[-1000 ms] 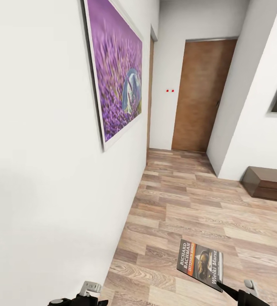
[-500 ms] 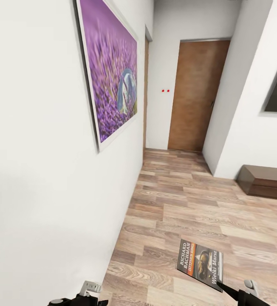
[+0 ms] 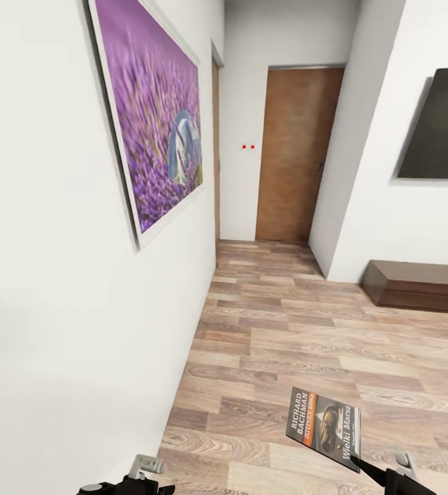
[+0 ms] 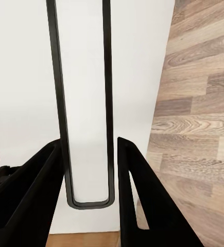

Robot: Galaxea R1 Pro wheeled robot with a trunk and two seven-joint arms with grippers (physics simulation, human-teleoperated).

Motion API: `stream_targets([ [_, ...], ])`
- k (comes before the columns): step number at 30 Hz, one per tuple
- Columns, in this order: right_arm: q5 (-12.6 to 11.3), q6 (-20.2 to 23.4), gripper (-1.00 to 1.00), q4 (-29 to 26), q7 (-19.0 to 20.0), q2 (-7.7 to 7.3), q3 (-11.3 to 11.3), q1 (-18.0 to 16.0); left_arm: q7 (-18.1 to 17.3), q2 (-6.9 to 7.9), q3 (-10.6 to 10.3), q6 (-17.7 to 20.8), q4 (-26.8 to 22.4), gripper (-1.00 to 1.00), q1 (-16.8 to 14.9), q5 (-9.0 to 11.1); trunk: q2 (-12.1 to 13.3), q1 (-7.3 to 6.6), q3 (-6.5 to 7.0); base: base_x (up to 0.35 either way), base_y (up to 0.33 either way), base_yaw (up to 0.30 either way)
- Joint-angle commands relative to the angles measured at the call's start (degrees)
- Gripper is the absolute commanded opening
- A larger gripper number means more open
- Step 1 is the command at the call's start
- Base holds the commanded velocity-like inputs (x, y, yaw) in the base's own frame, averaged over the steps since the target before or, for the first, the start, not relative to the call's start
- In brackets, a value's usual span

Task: In the bedroom, move the book from the bed onto either nightstand, and place the two sandals side by side next to the bed.

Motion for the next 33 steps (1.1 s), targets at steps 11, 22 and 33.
stream_targets([
  [11,-0.59,0.35,-1.0,0.02,0.13,-0.04,0.41,-0.07,-0.14,0.02,0.21,-0.38,0.05,1.0,-0.05,-0.52,-0.13,0.04,-0.13,0.0,0.0,-0.137],
  [22,-0.59,0.35,-1.0,0.02,0.13,-0.04,0.41,-0.07,-0.12,0.02,0.21,-0.38,0.05,1.0,-0.05,-0.51,-0.13,0.04,-0.13,0.0,0.0,-0.131],
  [33,-0.59,0.35,-1.0,0.02,0.14,-0.04,0.41,-0.07,-0.11,0.02,0.21,-0.38,0.05,1.0,-0.05,-0.51,-0.13,0.04,-0.13,0.0,0.0,-0.123],
])
